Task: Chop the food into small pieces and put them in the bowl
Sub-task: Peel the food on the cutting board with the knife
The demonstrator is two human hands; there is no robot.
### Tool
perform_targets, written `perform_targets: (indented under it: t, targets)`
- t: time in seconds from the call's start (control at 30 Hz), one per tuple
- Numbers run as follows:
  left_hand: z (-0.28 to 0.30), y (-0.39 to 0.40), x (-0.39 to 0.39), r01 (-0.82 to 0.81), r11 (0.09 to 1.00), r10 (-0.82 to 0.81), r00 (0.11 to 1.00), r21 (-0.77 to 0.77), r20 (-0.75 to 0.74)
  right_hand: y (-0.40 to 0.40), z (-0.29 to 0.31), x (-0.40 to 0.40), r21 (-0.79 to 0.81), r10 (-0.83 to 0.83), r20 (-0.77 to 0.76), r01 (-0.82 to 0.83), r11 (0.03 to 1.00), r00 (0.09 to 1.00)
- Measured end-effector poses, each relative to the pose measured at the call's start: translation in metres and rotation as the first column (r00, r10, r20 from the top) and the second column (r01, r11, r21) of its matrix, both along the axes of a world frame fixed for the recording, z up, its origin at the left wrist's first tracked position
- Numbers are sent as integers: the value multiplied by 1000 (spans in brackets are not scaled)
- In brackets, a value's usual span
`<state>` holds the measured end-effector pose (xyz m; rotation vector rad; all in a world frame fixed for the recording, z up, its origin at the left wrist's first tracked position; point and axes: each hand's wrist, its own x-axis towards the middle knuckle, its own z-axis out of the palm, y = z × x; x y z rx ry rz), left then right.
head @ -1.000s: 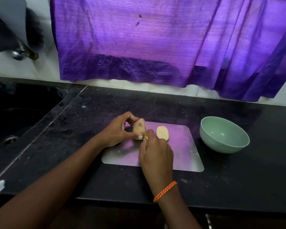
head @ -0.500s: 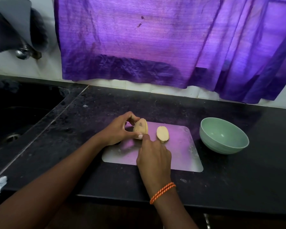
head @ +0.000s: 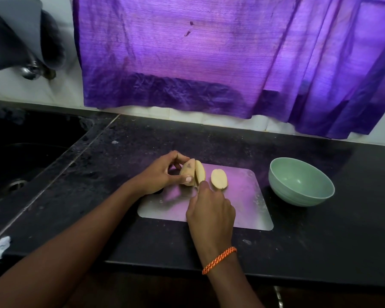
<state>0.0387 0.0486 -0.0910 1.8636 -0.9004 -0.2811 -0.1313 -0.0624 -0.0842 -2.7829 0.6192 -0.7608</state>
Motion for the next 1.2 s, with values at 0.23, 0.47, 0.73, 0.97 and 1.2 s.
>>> perform_targets:
  t: [0.23,0.47,0.73,0.97,1.2]
  targets:
    - [-3,1,4,-6,1000,5,1000,25,20,-8,10,-9,73,61,-28,-59,996,998]
    - [-8,-1,4,-11,1000,11,999,-3,41,-2,11,-9,92,14,45,-18,996,999]
    - [-9,-2,4,-30,1000,30,998,-4,57,0,14,1,56,-38,130,31,998,991]
    - [-8,-2,6,-15,1000,14,996,7,87,-8,22,22,97,57,38,-61,993,998]
    - [-7,-2,2,-41,999,41,998,4,48,-9,16,7,109,-31,-6,32,994,999]
